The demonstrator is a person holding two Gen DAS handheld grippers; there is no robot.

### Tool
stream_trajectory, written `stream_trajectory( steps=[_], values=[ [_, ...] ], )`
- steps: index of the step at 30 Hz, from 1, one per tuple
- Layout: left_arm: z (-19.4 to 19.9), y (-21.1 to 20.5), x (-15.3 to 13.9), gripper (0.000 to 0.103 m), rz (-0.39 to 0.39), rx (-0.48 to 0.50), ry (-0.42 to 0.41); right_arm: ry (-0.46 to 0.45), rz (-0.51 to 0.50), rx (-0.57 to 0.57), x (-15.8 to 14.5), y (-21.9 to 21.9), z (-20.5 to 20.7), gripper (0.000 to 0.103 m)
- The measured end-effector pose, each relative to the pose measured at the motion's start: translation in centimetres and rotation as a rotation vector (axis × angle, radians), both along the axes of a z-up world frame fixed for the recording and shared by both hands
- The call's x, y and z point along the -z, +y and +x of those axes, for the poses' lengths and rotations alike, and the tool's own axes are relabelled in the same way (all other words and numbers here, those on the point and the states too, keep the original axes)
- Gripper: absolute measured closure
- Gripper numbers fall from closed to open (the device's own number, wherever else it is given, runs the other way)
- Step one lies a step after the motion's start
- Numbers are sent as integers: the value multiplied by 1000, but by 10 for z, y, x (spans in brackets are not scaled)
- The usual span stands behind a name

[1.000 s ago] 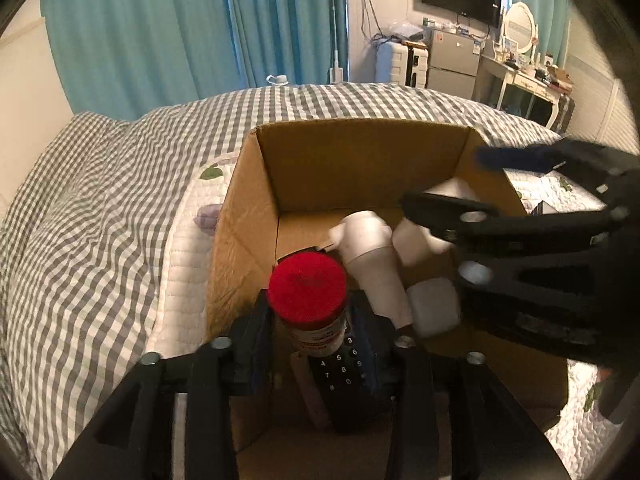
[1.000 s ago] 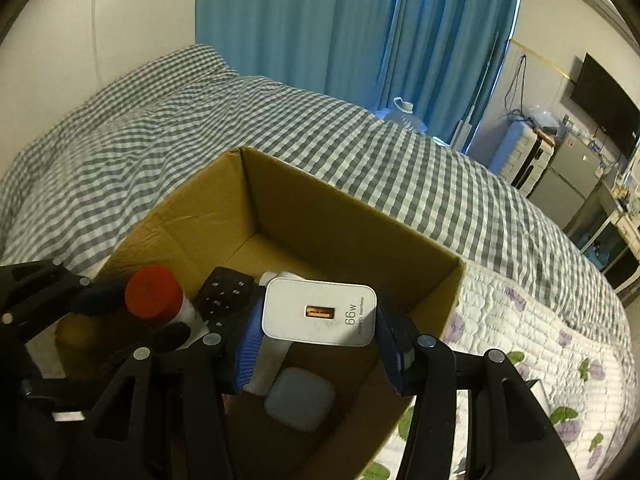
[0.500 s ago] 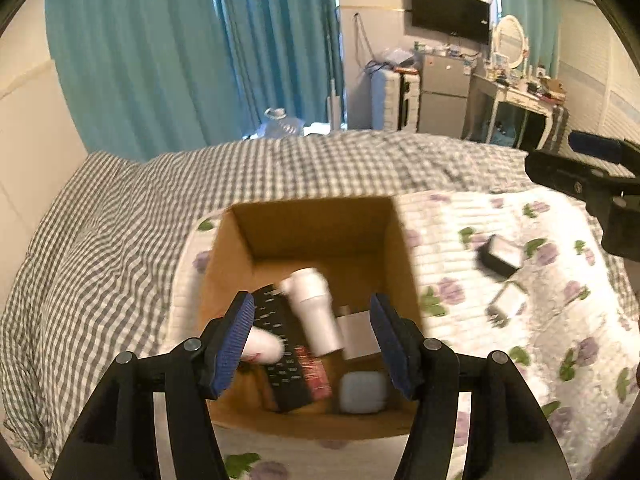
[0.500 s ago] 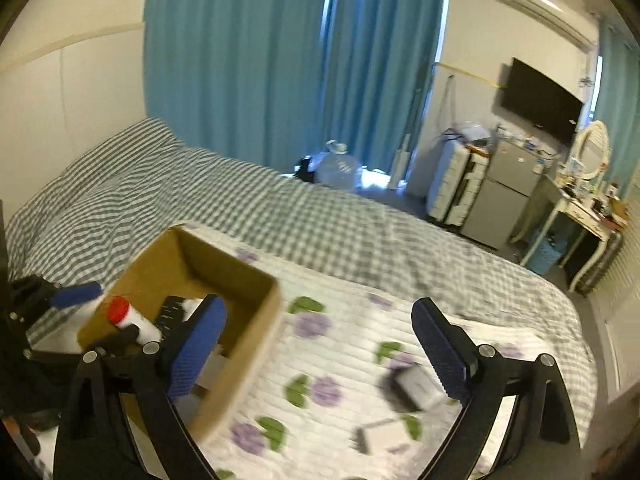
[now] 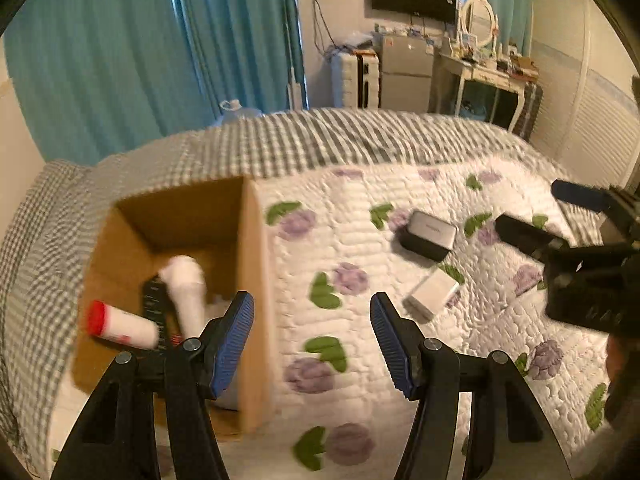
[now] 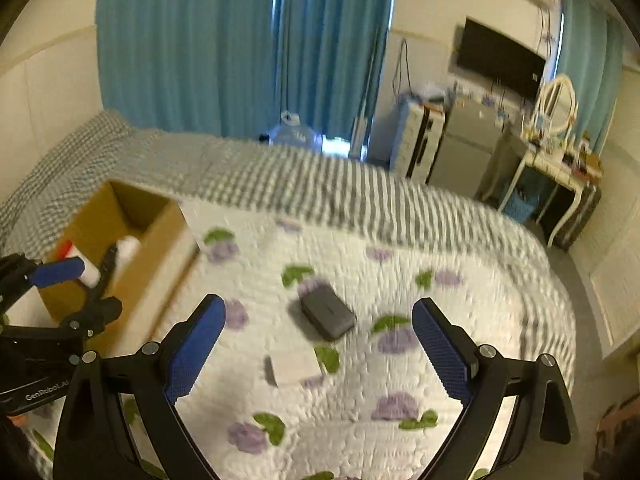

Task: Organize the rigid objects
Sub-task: 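Move both open tools back toward the black power bank on the bed, then grasp the black UGREEN power bank with the left tool while the right tool grasps the white square item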

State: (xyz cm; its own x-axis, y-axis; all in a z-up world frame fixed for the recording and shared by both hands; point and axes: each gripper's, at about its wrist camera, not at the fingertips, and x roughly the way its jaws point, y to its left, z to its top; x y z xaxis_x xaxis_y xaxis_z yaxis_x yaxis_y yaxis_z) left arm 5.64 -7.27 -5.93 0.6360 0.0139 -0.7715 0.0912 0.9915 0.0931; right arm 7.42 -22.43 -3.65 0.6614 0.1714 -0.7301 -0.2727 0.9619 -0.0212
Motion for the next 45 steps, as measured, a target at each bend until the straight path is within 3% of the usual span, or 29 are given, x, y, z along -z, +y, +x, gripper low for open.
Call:
stream_trajectory(
  steps=[4,10,12,17,21,24,26,30,35,41,45],
  values=[
    [9,-17,32,39,26,11,40,72,-15,3,46,-9,9,8],
    [26,-27,82,39,83,-2,90,159,-118,-68,106,2,18,9],
    [29,-28,90,39,92,7,90,212,-86,-89,120,2,26,10],
    [35,-33,103,39,156,14,87,311,-5,-124,141,4,42,23],
    [39,-36,111,39,170,20,101,382,12,-137,159,6,50,26],
    [43,-36,115,39,162,7,122,396,16,-152,163,11,53,31],
    [43,-36,116,39,151,0,139,408,27,-183,165,15,52,48],
    [45,-35,113,39,111,-19,152,377,19,-188,157,16,49,48],
    [53,-55,101,39,91,7,135,280,46,-143,122,-13,48,48],
    [73,-90,92,39,22,93,125,186,78,-4,93,-66,70,48],
    [88,-119,95,39,40,167,106,152,54,53,93,-90,83,48]
  ],
)
